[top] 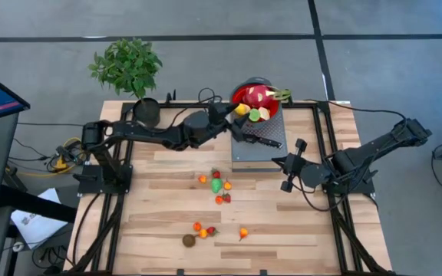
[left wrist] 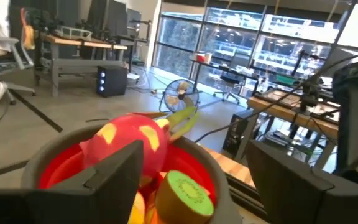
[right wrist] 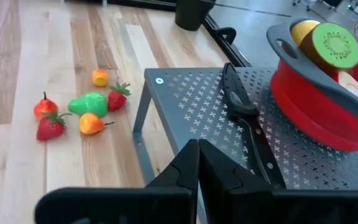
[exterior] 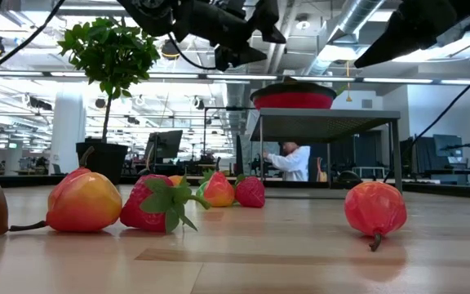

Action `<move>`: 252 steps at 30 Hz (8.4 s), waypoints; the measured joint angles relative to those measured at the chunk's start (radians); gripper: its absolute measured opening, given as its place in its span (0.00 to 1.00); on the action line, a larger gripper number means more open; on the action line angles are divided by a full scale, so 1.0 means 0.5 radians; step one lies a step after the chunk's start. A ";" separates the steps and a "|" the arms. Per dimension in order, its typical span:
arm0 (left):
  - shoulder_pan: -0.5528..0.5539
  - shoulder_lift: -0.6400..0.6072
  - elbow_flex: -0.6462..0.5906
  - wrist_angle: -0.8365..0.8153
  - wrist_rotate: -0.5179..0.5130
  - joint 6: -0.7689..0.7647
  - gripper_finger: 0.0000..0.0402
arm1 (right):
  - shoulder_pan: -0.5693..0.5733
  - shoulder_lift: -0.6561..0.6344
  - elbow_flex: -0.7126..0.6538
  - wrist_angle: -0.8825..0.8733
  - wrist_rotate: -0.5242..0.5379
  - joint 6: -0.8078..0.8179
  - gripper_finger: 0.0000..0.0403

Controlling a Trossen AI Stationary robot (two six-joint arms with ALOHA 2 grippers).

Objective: Pick & Place Fruit
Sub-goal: Put the yellow pear into the red colander on the shelf

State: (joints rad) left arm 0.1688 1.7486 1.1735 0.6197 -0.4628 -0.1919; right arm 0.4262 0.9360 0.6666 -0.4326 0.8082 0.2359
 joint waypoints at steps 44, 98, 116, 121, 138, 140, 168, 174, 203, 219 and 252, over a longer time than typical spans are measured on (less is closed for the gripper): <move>-0.041 -0.030 -0.050 0.055 0.324 -0.061 0.29 | -0.002 0.000 0.000 0.044 0.000 0.182 0.00; -1.117 -0.815 -1.117 0.301 0.366 -0.119 0.01 | 0.129 -0.001 0.000 0.028 -0.001 0.227 0.00; -1.279 -0.814 -1.117 0.349 -0.044 -0.120 0.01 | 0.129 -0.001 0.000 0.028 -0.001 0.226 0.00; -1.356 -0.780 -1.117 0.341 -0.201 -0.120 0.01 | 0.129 0.000 0.000 0.028 -0.001 0.226 0.00; -1.390 -0.433 -0.970 0.344 -0.280 -0.383 0.01 | 0.129 -0.001 0.000 0.030 -0.001 0.226 0.00; -1.390 -0.426 -0.950 0.342 -0.280 -0.384 0.01 | 0.129 -0.001 -0.001 0.031 -0.001 0.226 0.00; -1.360 -0.428 -0.890 -0.604 -0.339 -0.644 0.00 | 0.129 0.000 0.000 0.030 -0.001 0.226 0.00; -1.194 -0.442 -0.889 -0.880 -0.035 -0.644 0.00 | 0.129 0.000 0.000 0.031 -0.001 0.226 0.00; -0.559 -0.447 -0.890 -1.178 0.303 -0.319 0.04 | 0.129 -0.001 0.000 0.024 -0.001 0.226 0.00; -0.440 -0.447 -0.895 -1.422 0.574 -0.296 0.71 | 0.128 0.000 0.000 -0.019 0.000 0.225 0.00; -0.476 -0.375 -1.165 -1.004 0.530 -0.520 0.63 | 0.125 -0.001 0.000 -0.016 0.001 0.227 0.00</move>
State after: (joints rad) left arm -0.0692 1.5609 0.5911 0.1177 -0.1978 -0.4517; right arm 0.4889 0.9357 0.6666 -0.4408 0.8085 0.3496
